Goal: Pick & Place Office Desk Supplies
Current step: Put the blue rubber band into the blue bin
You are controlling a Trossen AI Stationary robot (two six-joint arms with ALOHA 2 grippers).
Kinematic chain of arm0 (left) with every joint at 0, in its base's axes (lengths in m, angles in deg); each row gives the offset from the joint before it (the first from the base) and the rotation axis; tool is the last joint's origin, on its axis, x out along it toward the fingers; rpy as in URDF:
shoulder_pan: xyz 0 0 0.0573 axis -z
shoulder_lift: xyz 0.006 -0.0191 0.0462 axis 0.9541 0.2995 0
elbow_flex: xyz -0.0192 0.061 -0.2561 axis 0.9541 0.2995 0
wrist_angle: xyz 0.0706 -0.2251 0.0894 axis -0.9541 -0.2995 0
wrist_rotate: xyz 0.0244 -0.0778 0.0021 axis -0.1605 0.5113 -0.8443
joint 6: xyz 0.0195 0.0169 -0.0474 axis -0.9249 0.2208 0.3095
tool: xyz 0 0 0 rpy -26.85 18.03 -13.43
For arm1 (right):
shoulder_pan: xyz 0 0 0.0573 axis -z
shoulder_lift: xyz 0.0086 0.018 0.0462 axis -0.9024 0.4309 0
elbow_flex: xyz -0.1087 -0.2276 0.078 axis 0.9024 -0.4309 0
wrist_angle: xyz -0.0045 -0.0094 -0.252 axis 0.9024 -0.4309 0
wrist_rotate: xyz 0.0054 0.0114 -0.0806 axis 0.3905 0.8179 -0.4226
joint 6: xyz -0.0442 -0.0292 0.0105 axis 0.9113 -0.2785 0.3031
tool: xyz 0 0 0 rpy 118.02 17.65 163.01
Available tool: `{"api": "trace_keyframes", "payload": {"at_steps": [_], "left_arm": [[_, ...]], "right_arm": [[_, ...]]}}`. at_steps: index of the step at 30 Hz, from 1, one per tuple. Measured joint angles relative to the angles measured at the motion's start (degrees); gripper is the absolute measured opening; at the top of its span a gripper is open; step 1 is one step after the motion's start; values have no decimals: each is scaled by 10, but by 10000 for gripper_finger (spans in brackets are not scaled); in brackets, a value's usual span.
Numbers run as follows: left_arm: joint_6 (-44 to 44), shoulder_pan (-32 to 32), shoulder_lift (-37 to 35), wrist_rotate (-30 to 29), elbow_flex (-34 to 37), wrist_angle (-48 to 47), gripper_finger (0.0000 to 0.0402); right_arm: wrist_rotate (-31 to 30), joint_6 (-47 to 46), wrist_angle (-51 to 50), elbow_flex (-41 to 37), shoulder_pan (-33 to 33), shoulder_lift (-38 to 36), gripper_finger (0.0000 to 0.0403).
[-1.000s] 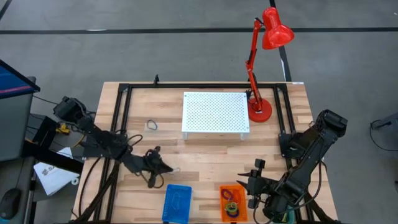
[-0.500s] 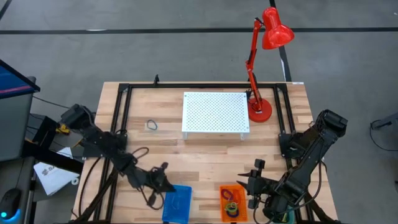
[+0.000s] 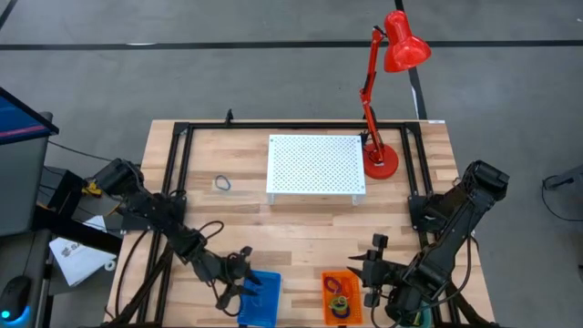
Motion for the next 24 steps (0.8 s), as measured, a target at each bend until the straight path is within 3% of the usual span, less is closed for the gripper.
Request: {"api": "trace_keyframes", "payload": {"at_steps": [6,12,15,18,24], "left_arm": [[-41,-1,-35,-43,0,-39,192],[-47,-12,-177,-291,0,-223,185],[-49,-40,-260,-370,0,-308,175],[-38,-101,-342,-387,0,-413,168],[124,-285,-452,-351,0,-616,158]], "right_arm": [[0,2,0,0,0,0,113],[0,2,0,0,0,0,113],[0,2,0,0,1,0,113],[0,2,0,0,2,0,113],[0,2,0,0,2,0,113]]}}
